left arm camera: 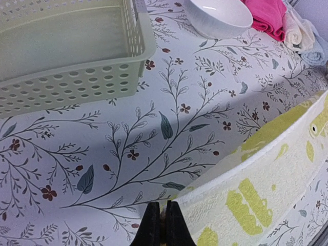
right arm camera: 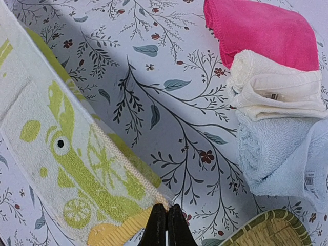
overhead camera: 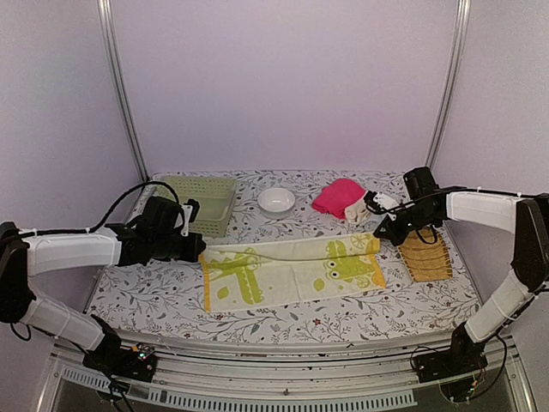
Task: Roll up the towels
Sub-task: Fold the towel at the center of the board.
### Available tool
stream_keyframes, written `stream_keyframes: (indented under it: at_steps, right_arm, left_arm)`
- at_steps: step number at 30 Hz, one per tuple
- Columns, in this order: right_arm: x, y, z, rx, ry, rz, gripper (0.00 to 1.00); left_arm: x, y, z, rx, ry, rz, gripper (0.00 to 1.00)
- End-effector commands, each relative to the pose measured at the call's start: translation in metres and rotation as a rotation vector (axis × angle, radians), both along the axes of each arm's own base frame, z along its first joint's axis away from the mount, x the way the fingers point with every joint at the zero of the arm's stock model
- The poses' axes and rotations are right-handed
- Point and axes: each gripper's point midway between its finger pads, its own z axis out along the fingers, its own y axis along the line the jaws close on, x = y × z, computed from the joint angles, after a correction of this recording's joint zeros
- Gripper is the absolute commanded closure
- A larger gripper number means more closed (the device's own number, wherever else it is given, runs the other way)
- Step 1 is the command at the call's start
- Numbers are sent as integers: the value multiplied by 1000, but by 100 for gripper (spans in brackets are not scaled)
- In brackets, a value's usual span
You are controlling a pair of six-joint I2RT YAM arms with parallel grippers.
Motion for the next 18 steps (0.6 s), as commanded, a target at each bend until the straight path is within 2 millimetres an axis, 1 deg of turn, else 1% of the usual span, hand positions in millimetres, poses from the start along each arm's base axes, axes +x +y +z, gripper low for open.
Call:
stream_keyframes:
  at_steps: [1, 5, 10, 18]
  right_arm:
    - [-11, -5, 8, -7, -35, 29, 98]
    - [-25, -8, 7, -23, -50, 76, 98]
    - [-35, -10, 0, -38, -41, 109, 97]
    - [-52, -8, -9, -27, -18, 157, 98]
  left_arm:
    - [-21, -17, -6, -40, 58, -79, 100]
    - [-30, -16, -10, -28, 89, -77, 100]
    - [-42, -12, -16, -38, 135, -65, 100]
    - [-57, -12, -27, -53, 205, -78, 100]
